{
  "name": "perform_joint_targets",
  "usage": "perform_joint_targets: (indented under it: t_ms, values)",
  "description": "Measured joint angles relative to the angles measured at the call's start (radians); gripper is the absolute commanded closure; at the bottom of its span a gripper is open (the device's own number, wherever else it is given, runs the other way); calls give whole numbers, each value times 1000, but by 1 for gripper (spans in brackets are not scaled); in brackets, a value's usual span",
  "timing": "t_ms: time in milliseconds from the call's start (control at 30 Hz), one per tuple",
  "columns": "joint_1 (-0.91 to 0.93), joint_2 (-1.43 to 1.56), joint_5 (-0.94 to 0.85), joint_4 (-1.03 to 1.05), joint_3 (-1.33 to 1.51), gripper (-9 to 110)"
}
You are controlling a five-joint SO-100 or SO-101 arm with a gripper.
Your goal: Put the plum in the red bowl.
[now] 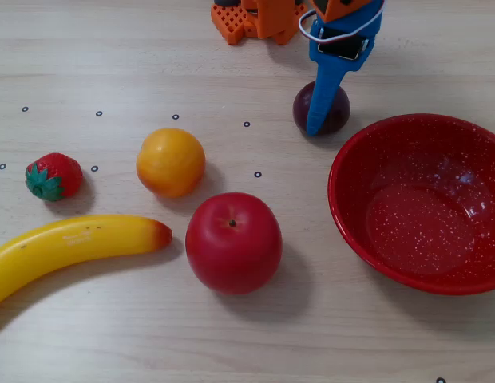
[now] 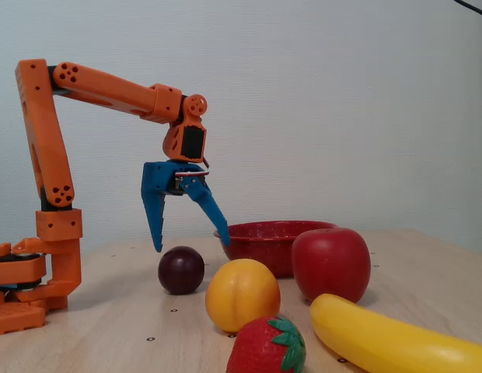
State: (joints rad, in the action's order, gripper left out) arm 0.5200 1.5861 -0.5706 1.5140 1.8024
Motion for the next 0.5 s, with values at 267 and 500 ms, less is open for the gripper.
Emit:
perform_joint_targets:
  t_ms: [267,500]
  values:
    - [2,-9,0,25,0,50]
    - [66,-87,0,23,2,50]
